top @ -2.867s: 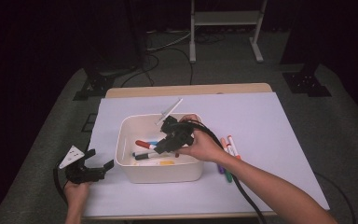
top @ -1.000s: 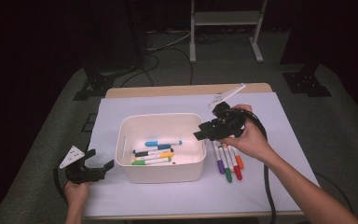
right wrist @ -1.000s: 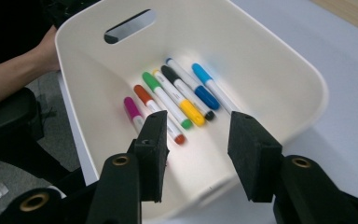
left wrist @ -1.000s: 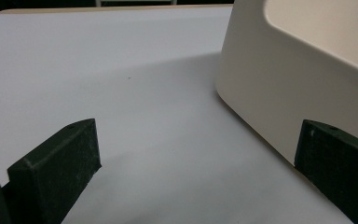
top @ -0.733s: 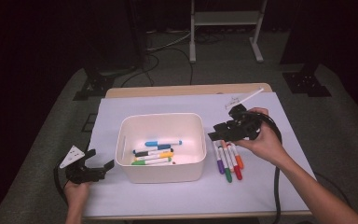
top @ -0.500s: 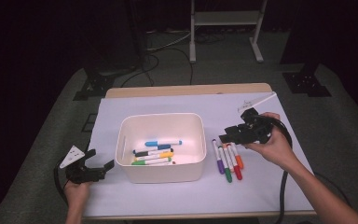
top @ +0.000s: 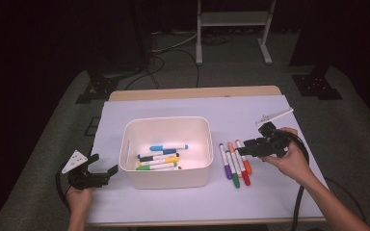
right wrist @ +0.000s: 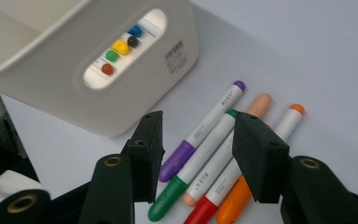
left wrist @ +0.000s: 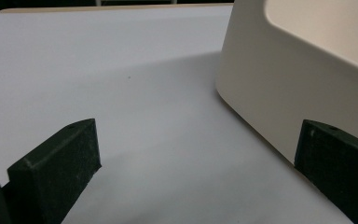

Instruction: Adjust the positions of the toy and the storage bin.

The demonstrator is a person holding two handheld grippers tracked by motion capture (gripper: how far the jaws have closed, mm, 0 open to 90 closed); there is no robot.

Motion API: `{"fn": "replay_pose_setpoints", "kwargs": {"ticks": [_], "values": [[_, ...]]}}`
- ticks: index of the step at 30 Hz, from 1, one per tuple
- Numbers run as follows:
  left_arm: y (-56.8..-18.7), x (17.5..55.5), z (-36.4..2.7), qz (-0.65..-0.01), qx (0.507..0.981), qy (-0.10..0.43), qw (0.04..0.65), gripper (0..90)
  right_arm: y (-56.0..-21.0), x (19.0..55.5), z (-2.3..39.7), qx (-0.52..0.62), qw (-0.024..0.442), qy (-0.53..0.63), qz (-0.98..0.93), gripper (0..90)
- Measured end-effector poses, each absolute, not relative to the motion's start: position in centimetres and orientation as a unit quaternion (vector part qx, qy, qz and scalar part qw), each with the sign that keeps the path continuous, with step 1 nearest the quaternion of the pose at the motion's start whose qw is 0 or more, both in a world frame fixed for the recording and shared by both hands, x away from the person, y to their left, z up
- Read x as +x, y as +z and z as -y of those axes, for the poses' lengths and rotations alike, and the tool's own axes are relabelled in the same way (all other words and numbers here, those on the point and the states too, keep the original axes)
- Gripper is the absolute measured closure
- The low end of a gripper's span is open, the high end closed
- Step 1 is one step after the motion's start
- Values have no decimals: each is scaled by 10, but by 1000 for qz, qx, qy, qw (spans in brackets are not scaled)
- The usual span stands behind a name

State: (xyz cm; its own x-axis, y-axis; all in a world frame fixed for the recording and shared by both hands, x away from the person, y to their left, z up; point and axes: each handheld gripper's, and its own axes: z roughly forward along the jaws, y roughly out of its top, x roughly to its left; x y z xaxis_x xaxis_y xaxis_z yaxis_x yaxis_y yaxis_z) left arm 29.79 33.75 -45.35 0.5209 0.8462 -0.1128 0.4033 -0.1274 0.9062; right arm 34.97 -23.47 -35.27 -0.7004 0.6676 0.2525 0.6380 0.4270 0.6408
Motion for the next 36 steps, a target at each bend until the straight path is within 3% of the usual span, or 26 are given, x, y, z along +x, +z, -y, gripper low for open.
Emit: {"fn": "replay_pose_setpoints", "kwargs": {"ticks": [19, 33, 36], "values": [[-453, 298, -337, -436, 716, 224, 497, 0, -409, 350, 246, 437, 55, 324, -837, 539], [-453, 297, -338, -436, 715, 224, 500, 0, -435, 371, 236, 475, 92, 278, -830, 630], [-453, 297, -338, -436, 714, 223, 500, 0, -436, 370, 239, 477, 130, 246, -834, 683]]}}
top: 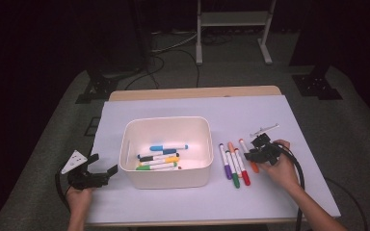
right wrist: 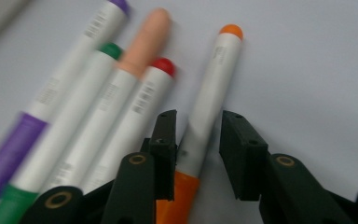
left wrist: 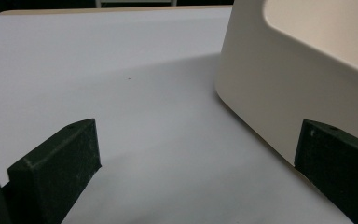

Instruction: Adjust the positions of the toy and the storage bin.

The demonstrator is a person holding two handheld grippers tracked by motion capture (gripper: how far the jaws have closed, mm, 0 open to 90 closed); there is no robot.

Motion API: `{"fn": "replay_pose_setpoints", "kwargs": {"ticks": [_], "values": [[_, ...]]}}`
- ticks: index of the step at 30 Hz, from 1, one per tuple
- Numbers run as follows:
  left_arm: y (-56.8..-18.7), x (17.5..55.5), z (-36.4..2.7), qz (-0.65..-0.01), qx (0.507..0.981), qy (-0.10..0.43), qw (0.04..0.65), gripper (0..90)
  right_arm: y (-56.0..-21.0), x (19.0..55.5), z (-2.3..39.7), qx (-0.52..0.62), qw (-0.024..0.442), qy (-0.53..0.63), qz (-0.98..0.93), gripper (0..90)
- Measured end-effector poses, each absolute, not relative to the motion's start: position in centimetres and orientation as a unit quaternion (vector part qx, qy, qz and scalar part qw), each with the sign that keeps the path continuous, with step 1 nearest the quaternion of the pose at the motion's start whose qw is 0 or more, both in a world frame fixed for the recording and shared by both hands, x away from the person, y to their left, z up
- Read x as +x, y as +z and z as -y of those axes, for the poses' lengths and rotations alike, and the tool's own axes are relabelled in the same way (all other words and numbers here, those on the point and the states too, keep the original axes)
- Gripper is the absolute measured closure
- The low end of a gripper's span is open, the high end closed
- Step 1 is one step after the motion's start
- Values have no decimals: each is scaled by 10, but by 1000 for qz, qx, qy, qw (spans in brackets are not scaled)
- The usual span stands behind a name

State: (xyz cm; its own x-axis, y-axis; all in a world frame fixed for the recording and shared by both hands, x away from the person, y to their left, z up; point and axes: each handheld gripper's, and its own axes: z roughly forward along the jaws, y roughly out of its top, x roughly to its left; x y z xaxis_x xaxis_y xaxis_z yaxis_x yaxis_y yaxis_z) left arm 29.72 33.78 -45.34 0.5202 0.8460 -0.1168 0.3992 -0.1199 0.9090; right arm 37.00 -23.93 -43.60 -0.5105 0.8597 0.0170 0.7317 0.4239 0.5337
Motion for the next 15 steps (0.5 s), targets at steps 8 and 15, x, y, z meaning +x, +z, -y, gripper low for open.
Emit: {"fn": "replay_pose_setpoints", "kwargs": {"ticks": [8, 15], "values": [[-453, 297, -338, -436, 714, 224, 500, 0, -436, 366, 261, 495, 115, 253, -823, 758], [-454, 298, -337, -436, 715, 224, 498, 0, -420, 350, 276, 492, 78, 304, -812, 759]]}}
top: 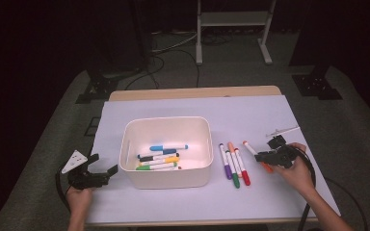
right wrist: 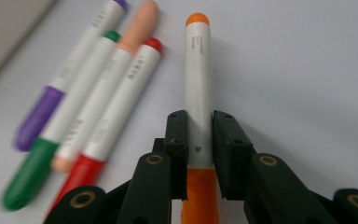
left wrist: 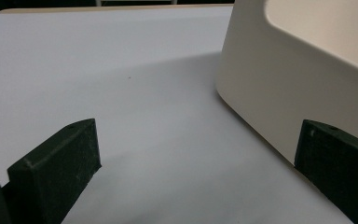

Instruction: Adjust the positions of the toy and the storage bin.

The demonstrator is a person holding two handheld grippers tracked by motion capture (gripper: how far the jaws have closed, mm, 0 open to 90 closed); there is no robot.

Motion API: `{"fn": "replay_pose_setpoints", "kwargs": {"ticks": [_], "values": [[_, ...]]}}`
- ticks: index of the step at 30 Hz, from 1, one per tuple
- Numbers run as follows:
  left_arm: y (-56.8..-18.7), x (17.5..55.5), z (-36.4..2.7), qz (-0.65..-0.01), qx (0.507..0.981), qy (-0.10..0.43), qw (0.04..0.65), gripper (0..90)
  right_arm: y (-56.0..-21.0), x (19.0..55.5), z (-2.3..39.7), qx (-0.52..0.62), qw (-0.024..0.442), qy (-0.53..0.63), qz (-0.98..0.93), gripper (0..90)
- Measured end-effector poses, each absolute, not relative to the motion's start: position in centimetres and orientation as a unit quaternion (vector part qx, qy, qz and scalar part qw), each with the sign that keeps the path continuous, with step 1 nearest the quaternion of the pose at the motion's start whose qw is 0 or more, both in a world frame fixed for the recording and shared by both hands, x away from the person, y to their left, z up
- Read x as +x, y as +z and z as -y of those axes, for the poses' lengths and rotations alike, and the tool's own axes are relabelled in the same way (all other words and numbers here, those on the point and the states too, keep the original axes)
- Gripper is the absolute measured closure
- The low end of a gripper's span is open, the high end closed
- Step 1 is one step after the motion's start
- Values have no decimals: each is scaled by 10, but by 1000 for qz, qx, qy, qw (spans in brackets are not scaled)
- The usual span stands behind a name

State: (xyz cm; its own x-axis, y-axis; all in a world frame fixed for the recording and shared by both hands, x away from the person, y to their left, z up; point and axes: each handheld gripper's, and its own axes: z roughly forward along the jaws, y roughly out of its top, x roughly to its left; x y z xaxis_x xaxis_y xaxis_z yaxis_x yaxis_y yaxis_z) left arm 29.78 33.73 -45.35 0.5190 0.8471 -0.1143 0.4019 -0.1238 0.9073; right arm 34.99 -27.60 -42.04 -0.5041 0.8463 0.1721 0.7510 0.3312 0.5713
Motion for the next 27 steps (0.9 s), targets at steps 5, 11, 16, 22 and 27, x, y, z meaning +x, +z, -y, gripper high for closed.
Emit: {"fn": "replay_pose_setpoints", "kwargs": {"ticks": [5, 11, 16, 22, 27], "values": [[-453, 298, -338, -439, 713, 223, 499, 0, -393, 333, 273, 464, 64, 343, -814, 759], [-454, 298, -338, -439, 713, 223, 499, 0, -355, 315, 255, 413, 49, 382, -825, 759], [-454, 298, -338, -439, 713, 223, 499, 0, -329, 308, 228, 364, 40, 397, -841, 759], [-453, 297, -338, -438, 713, 223, 500, 0, -303, 303, 194, 312, 23, 410, -857, 759], [-453, 298, -338, -437, 714, 222, 500, 0, -287, 303, 162, 268, 5, 413, -870, 758]]}}
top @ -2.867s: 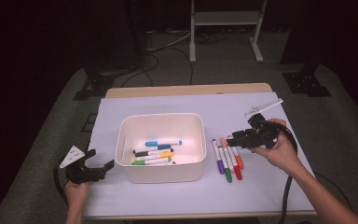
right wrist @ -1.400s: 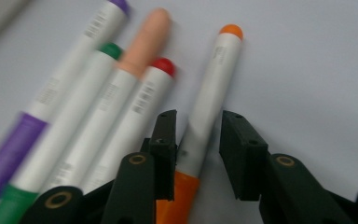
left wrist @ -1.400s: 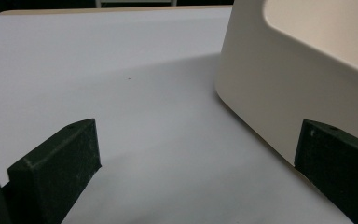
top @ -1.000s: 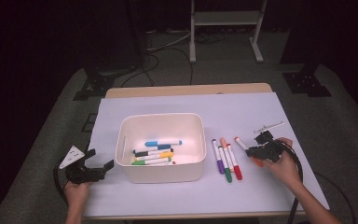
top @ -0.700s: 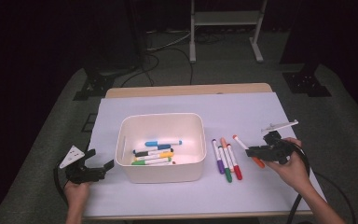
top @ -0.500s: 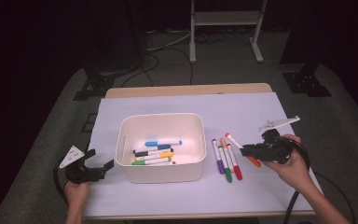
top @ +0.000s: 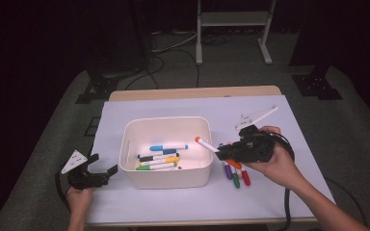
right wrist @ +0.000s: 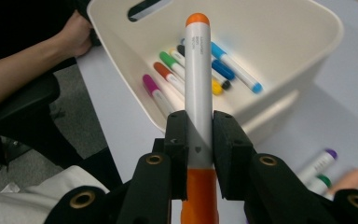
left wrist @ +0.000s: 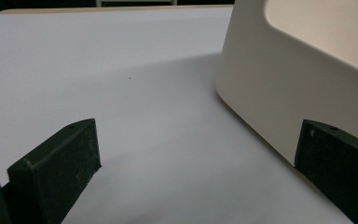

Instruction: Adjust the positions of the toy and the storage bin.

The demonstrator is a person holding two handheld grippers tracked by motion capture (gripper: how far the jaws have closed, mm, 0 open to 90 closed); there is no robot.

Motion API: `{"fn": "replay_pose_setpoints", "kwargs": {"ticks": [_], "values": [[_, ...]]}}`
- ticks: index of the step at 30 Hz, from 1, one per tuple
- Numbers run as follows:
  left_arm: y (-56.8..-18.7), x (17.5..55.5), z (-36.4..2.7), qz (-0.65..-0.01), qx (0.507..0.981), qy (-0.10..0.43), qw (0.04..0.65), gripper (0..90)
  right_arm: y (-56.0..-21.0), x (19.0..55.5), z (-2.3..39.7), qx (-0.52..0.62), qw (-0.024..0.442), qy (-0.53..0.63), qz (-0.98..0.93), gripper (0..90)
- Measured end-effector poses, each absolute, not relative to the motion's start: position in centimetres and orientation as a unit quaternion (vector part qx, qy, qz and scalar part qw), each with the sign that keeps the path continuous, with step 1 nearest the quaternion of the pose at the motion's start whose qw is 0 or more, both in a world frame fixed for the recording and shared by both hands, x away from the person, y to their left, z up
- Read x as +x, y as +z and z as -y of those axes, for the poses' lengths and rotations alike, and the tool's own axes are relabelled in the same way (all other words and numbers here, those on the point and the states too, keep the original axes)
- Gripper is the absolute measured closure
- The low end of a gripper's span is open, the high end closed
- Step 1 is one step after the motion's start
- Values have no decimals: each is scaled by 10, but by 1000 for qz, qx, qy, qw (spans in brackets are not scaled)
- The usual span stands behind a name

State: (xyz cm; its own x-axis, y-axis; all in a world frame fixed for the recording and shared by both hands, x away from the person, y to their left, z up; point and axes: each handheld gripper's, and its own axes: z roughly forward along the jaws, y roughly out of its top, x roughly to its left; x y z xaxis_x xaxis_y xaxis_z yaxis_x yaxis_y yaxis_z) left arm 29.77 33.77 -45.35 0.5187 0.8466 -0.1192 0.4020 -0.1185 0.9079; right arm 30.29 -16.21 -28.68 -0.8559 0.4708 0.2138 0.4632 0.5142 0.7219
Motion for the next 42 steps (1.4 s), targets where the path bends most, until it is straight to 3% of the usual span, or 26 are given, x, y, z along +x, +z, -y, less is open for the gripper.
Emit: {"fn": "replay_pose_setpoints", "kwargs": {"ticks": [7, 18, 42], "values": [[-454, 298, -338, -437, 714, 221, 501, 0, -280, 314, 121, 217, -5, 410, -886, 759], [-453, 297, -339, -437, 713, 220, 502, 0, -301, 334, 57, 168, -25, 383, -908, 758], [-453, 298, -339, -438, 713, 218, 503, 0, -322, 353, 1, 128, -45, 325, -936, 757]]}}
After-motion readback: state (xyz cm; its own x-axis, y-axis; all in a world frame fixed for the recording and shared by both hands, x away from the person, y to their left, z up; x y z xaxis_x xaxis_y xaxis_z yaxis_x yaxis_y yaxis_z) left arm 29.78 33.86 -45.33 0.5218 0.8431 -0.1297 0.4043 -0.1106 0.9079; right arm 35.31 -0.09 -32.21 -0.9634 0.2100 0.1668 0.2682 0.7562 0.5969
